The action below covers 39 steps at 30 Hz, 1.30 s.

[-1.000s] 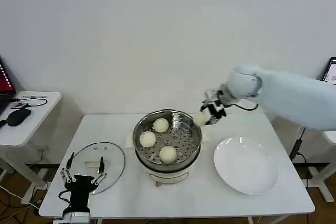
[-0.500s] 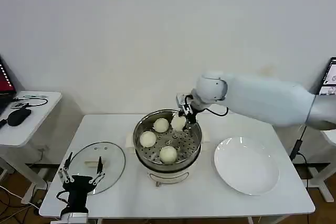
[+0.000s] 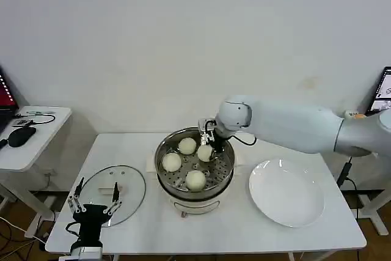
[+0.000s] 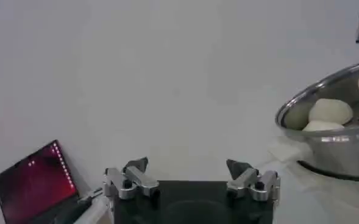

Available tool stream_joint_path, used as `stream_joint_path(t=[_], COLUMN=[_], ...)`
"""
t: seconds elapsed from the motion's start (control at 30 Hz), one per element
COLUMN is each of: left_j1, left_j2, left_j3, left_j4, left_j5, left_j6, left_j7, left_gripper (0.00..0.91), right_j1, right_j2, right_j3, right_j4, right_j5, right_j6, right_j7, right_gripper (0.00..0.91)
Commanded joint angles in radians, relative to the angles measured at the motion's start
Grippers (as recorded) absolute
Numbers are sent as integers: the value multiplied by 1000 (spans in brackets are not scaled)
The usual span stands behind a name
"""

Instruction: Take steamed baozi put them in steamer then cover it.

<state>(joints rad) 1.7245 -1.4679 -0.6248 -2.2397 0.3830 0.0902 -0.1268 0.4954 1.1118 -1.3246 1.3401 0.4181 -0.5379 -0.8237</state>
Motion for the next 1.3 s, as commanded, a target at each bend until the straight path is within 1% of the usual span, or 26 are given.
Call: stream_joint_path(t=[0.03,0.23,0.27,0.3,0.5,0.67,0.77,0.83,0.87,0.9,0.97,1.0,1.03,1.1,1.13,1.2,1.23,1.27,1.3], left_j1=[-1,2,2,2,1,-2,-7,-10,-12,-15,-16,-17,-17,-18,-19,-23,-25,-25,-26], left_j2=[-1,-2,-2,-2,-4,-4,-4,-3,-3,-3,-2,-1,0,3,5,6,9,11,14], left_j3=[-1,-2,-1,-1,0,2,3,4,5,6,8,9,10,10,9,8,7,6,5], left_j4=[2,2,2,2,1,1,0,-1,-3,-4,-4,-4,-3,1,3,7,11,14,16], left_j5=[-1,-1,-1,-1,0,-1,-4,-7,-11,-13,-14,-17,-19,-24,-27,-31,-32,-33,-37], left_j6=[-1,-1,-2,-2,-1,-1,2,5,7,9,10,11,11,12,12,13,12,11,8], left_j7=[-1,-1,-1,-1,-1,0,1,2,3,3,4,4,4,5,4,6,11,15,25], left_gripper=[907,907,907,907,907,907,907,907,907,907,907,907,907,907,907,907,907,907,907], right_j1=[-31,-27,-24,-23,4,61,112,122,124,123,111,103,80,53,20,-42,-83,-129,-182], right_j2=[18,13,12,11,-12,-60,-130,-166,-203,-212,-282,-302,-343,-397,-438,-486,-531,-552,-582], right_j3=[0,1,1,2,6,3,13,25,39,45,85,96,113,144,170,228,280,321,380], right_j4=[-23,-18,-17,-16,13,69,151,185,214,221,272,289,309,348,373,403,428,439,451], right_j5=[-11,-9,-8,-7,1,22,50,53,55,56,63,69,78,92,91,116,141,148,157], right_j6=[-20,-23,-21,-20,-33,-42,-49,-50,-54,-55,-54,-53,-47,-40,-26,-12,7,14,46], right_j7=[5,-3,-6,-7,0,9,28,37,61,70,130,145,202,273,339,416,502,528,599], right_gripper=[605,605,655,907,907,907,907,907,907,907,907,907,907,907,907,907,907,907,907])
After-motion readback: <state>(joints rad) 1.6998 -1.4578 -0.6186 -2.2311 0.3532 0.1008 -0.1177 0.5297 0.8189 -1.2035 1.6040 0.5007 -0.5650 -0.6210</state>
